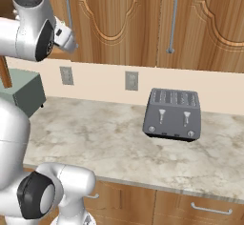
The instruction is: Move the bowls from the cabinet to the plates on the dining table.
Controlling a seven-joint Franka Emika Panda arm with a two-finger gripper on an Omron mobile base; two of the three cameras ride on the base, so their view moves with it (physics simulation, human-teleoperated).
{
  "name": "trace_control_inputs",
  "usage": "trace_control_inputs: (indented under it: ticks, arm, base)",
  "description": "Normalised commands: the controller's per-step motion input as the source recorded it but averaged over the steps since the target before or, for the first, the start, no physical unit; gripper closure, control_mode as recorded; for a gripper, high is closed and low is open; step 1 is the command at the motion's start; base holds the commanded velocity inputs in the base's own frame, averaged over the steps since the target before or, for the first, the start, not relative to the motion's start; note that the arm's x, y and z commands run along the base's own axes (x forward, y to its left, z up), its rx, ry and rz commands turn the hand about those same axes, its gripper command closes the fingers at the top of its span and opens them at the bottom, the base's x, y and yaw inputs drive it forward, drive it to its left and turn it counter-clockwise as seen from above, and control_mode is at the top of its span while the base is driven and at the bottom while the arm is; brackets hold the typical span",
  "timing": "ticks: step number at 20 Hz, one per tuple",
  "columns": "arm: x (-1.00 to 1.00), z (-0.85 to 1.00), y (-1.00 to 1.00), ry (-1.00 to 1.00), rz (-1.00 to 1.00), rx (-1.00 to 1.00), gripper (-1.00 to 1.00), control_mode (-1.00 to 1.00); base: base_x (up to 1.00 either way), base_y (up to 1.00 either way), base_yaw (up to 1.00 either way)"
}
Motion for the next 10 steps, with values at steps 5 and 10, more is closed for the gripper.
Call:
trace_control_inputs:
  ticks: [5, 10]
  arm:
    - [0.03, -0.24, 0.51, 0.0, 0.0, 0.18, -1.0, -1.0]
    - [0.34, -0.07, 0.39, 0.0, 0.0, 0.09, -1.0, -1.0]
  base:
    - [0.0, 0.0, 0.0]
    - [0.0, 0.0, 0.0]
